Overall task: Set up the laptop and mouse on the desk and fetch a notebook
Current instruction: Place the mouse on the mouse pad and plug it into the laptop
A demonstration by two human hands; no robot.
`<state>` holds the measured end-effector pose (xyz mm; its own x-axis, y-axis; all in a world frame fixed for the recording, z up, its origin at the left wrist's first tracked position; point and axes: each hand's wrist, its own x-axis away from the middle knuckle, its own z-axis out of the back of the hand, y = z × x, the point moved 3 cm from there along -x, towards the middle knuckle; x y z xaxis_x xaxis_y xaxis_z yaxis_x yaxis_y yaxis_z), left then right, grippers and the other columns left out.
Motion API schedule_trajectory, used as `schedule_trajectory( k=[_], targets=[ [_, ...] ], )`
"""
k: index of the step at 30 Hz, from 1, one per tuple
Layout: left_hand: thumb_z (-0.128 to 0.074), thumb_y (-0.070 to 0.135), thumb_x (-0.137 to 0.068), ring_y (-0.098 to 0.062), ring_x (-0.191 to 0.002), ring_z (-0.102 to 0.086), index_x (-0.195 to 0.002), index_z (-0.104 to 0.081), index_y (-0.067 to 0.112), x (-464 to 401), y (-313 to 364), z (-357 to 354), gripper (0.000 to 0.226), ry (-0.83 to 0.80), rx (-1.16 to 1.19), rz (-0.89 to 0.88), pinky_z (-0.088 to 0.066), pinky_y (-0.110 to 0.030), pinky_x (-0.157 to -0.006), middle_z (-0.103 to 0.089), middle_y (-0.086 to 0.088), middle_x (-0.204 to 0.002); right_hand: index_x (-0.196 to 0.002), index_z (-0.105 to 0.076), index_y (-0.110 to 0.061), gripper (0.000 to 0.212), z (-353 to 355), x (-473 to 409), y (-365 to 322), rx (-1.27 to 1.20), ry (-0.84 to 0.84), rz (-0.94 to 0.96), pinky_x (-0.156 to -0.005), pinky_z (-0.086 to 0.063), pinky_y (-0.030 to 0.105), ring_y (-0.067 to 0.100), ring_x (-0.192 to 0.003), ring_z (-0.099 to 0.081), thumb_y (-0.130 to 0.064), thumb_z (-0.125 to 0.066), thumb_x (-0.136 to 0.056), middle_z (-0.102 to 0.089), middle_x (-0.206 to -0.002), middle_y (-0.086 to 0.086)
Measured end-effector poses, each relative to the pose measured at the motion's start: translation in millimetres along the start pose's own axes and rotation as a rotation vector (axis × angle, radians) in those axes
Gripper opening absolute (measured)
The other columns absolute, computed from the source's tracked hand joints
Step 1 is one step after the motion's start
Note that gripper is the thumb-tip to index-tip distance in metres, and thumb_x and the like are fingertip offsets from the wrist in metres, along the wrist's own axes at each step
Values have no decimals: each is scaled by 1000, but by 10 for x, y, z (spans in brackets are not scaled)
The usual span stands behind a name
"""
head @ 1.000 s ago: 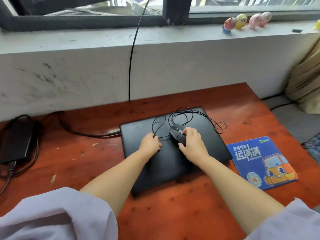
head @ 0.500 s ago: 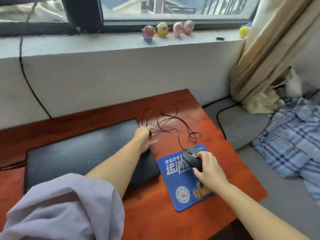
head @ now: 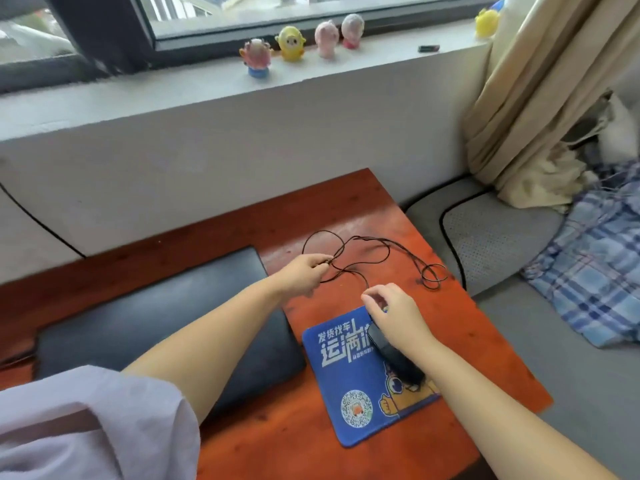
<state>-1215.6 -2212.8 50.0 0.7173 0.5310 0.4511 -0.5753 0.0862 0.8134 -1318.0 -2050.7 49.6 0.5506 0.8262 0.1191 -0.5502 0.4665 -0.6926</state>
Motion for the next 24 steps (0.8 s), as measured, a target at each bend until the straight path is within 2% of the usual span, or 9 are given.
schedule_trajectory(
  k=[2,4,6,8,11,14,17,20,24],
  targets=[
    [-34,6,-95,-12,-55,-39,-130,-50,14,132,39,86,40,-17,-48,-8,-40,-20,-48,-42,-1,-63,-97,-64,-16,14,-27,-143,-329,-99,111,127,-76,-47,31,14,-82,-54,-19,-53,-91,-57,-90,-1],
    [-37,3,-93,-14,-53,-47,-117,-58,6,284,28,215,32,14,-152,-49,-44,-25,-53,-55,-5,-66,-104,-62,-14,19,-93,-266,-638,-3,150,370,-82,-45,31,18,-91,-54,-12,-55,-87,-59,-96,3],
    [-45,6,-93,-17,-53,-58,-101,-64,7,439,-3,355,21,48,-239,-102,-49,-25,-58,-66,-6,-70,-113,-59,-13,30,-229,-400,-837,168,43,567,-99,-38,38,22,-105,-54,-13,-59,-82,-62,-109,4],
    [-51,11,-92,-18,-51,-64,-86,-62,9,543,-82,503,12,79,-136,-96,-52,-22,-52,-69,-3,-66,-115,-55,-15,33,-367,-522,-917,273,-106,609,-112,-23,41,19,-109,-55,-15,-60,-82,-63,-112,0],
    [-57,22,-91,-15,-45,-66,-76,-54,11,596,-218,682,20,107,63,-24,-48,-19,-42,-69,-9,-63,-108,-56,-15,22,-474,-625,-910,207,-209,645,-106,-34,33,19,-99,-59,-12,-56,-86,-66,-103,-2],
    [-54,39,-91,-13,-43,-63,-74,-56,12,534,-355,780,31,134,154,19,-46,-18,-41,-69,-10,-63,-101,-58,-19,15,-446,-672,-867,-75,-236,542,-81,-44,22,15,-88,-62,-11,-52,-91,-65,-91,-6],
    [-46,40,-95,-12,-45,-56,-72,-59,15,336,-520,924,36,341,307,69,-42,-22,-43,-64,-2,-57,-93,-57,-25,15,-402,-726,-788,-329,-242,368,-75,-47,28,17,-83,-66,-10,-54,-91,-69,-83,-6],
    [-45,28,-94,-17,-72,-58,-83,-62,16,88,-693,1018,24,514,-21,137,-46,-33,-66,-65,1,-77,-92,-58,-22,15,-339,-737,-738,-513,-259,301,-81,-49,21,14,-86,-67,-8,-55,-90,-69,-84,-10],
    [-45,24,-93,-28,-110,-49,-114,-61,13,-168,-756,986,28,493,-498,101,-40,-39,-92,-58,-10,-116,-95,-59,-15,10,-303,-773,-684,-671,-271,229,-90,-50,25,15,-89,-68,-7,-55,-90,-68,-88,-4]
  ],
)
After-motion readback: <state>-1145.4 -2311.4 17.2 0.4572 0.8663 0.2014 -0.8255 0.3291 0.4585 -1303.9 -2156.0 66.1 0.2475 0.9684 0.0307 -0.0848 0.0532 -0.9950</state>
